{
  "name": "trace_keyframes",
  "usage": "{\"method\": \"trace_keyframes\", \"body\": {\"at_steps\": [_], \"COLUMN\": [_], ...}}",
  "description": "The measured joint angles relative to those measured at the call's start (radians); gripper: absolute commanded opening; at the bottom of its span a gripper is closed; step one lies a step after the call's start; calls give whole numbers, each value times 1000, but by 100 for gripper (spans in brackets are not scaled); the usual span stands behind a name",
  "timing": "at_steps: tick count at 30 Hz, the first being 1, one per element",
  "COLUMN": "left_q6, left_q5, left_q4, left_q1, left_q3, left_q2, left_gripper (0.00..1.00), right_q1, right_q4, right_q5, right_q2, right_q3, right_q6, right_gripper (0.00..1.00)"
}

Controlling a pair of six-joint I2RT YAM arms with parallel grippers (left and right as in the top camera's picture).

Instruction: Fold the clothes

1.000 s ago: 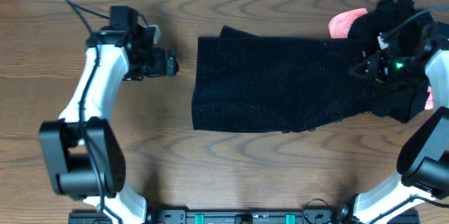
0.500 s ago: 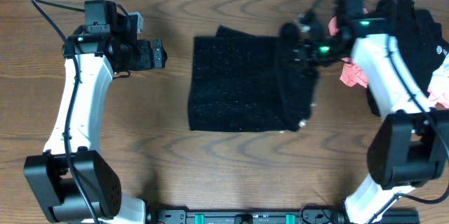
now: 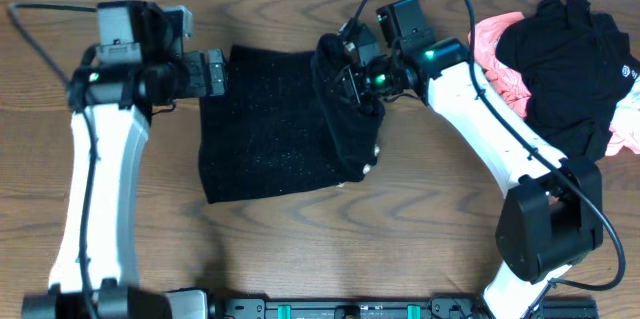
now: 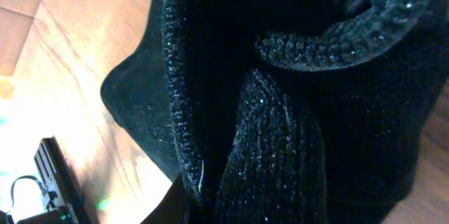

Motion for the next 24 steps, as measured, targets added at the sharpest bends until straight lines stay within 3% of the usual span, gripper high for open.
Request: {"method": "trace_keyframes", "body": {"at_steps": [6,7,16,19,20,24], "left_q6": [-24,-27,-50,-51,-53,-56], "left_q5": [0,0,33,43,46,49], "left_q4": [-47,-54,-76,-77,-77,-74], "left_q1": [-2,-5,-89,-121,-130,-158], "left_q3": [2,2,-2,-3,-4,-4], "left_q2": [-43,-37,90,151,171,243], "left_gripper": [100,96,31,19,10,6], "right_q1": [-69,-90,-202,-224,-235,-275], "right_q4": [-118,-155,-307,-341,-352,-381], "right_q5": [15,17,22,24,23,23], "right_q2": [0,0,-1,-1,-1,-1], "right_q3": [78,108,242,242,242,242], "right_q6": [2,-5,-70,-84,-90,-103], "right_gripper": [1,1,1,1,1,1]}}
